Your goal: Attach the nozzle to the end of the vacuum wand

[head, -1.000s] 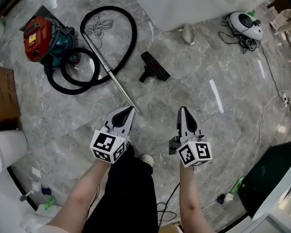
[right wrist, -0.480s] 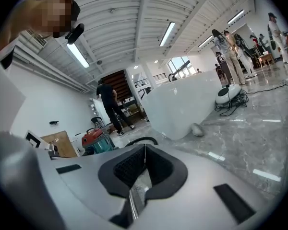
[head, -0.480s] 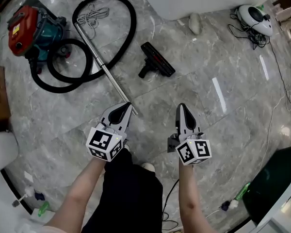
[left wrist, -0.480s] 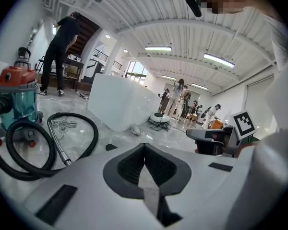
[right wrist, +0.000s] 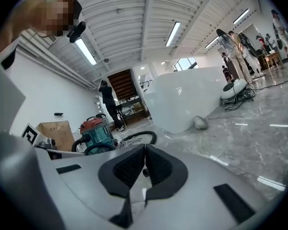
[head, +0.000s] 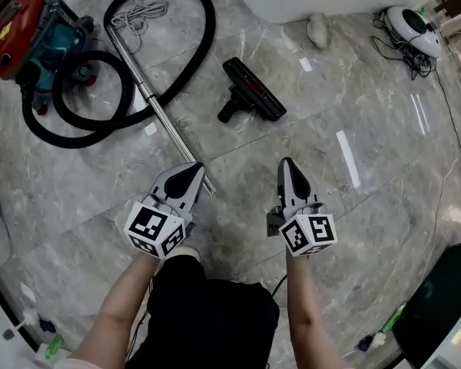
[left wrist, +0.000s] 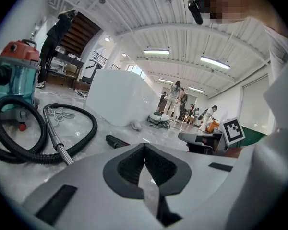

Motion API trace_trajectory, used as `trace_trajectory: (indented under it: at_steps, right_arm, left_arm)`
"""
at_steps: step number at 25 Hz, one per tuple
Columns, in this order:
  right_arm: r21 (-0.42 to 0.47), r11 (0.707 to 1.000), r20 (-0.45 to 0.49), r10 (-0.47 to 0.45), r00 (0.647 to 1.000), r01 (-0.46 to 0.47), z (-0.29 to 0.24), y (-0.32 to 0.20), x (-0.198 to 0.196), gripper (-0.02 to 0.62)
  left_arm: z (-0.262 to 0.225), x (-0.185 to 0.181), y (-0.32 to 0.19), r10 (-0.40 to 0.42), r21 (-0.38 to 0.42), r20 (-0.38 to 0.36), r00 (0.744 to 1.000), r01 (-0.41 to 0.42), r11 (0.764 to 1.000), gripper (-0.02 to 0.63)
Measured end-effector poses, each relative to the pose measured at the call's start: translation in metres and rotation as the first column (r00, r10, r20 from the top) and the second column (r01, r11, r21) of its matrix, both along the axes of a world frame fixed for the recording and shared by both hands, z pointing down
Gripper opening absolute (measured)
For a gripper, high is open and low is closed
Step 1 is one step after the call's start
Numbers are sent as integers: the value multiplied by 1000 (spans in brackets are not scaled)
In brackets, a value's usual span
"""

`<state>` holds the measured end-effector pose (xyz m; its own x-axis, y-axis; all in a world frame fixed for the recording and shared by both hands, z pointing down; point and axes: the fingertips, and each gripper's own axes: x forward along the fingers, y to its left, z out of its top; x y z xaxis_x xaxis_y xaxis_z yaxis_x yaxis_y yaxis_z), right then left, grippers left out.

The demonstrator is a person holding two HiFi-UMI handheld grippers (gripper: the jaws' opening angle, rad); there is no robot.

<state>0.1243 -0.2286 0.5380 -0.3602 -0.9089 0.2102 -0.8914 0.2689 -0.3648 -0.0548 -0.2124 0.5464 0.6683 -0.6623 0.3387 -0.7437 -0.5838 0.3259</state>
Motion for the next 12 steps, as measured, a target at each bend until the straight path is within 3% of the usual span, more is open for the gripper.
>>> trace_trajectory:
  at_steps: [8, 12]
  right_arm:
    - [33, 998, -42, -58, 997, 59, 56, -11, -1, 15]
    - [8, 998, -27, -59, 998, 59, 78, -16, 7, 17]
  left_arm:
    - [42, -6, -3, 38, 13, -59, 998, -37, 999, 9]
    - [54, 0, 5, 87, -5, -96, 992, -88, 996, 9]
